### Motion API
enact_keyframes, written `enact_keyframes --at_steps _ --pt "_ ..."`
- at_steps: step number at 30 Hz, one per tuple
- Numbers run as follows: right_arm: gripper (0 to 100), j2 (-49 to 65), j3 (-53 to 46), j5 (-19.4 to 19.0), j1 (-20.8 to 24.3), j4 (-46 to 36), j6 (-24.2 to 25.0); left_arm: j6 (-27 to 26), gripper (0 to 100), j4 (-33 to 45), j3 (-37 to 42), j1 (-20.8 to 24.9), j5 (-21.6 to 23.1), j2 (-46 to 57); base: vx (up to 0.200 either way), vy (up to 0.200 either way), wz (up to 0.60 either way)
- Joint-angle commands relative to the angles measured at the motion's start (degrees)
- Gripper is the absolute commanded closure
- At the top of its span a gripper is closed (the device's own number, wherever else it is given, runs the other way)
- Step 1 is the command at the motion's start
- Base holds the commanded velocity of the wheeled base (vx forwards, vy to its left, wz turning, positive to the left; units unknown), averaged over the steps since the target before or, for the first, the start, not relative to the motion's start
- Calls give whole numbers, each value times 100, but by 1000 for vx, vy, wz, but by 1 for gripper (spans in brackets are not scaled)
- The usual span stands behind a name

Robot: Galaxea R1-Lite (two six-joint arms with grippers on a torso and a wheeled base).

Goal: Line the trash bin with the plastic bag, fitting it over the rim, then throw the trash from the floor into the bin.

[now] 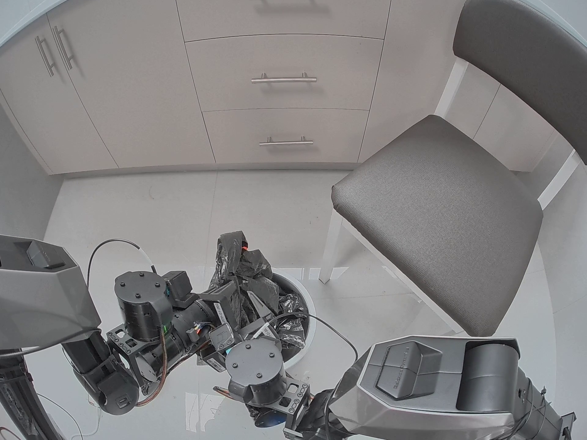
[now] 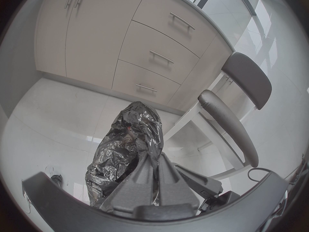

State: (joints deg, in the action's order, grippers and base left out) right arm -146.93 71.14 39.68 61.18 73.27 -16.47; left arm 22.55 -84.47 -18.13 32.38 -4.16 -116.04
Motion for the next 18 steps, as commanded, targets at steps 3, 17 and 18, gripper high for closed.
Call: enact_keyframes --at_steps 3,17,18 --pt "0 -107 14 57 -116 -23 100 21 100 -8 11 14 73 20 0 0 0" --pt "100 -20 -364 163 -186 320 214 30 100 -17 2 -3 73 -32 0 0 0" --pt "100 24 -426 163 -195 346 214 30 100 -17 2 -3 82 -50 0 0 0"
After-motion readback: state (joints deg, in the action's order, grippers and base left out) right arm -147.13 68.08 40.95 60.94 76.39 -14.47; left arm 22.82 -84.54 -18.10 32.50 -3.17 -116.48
